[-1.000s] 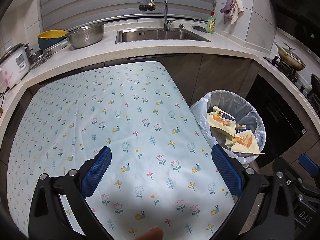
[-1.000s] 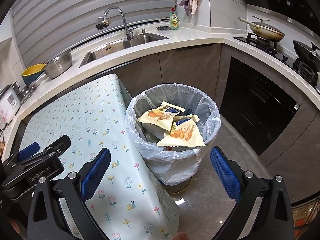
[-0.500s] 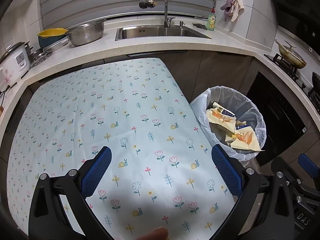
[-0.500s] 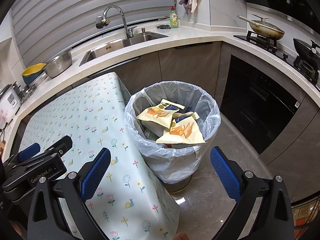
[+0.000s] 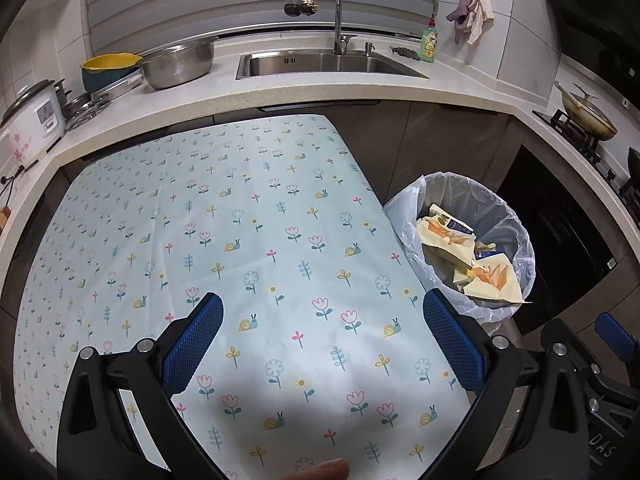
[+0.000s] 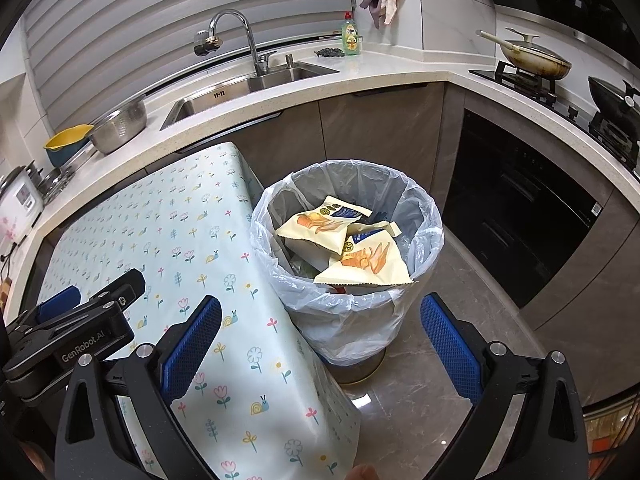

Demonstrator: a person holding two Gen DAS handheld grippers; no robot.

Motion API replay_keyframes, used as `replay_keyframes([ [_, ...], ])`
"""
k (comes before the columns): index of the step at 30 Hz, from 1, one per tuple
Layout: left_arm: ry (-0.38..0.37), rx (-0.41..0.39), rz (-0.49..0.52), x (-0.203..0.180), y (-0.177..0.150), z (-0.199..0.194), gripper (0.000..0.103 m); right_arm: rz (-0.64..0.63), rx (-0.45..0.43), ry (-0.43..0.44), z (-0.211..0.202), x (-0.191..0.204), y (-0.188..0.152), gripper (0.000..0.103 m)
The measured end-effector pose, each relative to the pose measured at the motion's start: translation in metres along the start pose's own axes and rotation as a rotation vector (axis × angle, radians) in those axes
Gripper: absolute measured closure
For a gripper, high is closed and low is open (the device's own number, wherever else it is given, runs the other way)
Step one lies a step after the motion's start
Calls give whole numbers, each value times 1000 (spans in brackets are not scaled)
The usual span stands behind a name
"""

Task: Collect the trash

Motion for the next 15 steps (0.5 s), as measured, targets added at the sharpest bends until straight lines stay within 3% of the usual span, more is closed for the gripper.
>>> replay_keyframes([
  [15,9,-16,16,-5,-2,-4,7,-7,3,7,3,2,-5,7],
])
Point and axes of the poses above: each gripper's, at about its wrist camera, not at the fingertips, and z roughly the way its jaws point, x to its left, y to its top, the point moved 8 cm from there along z, roughly the way its jaws point, and after that the axes turned 3 degrees about y, right-handed, at the moved point
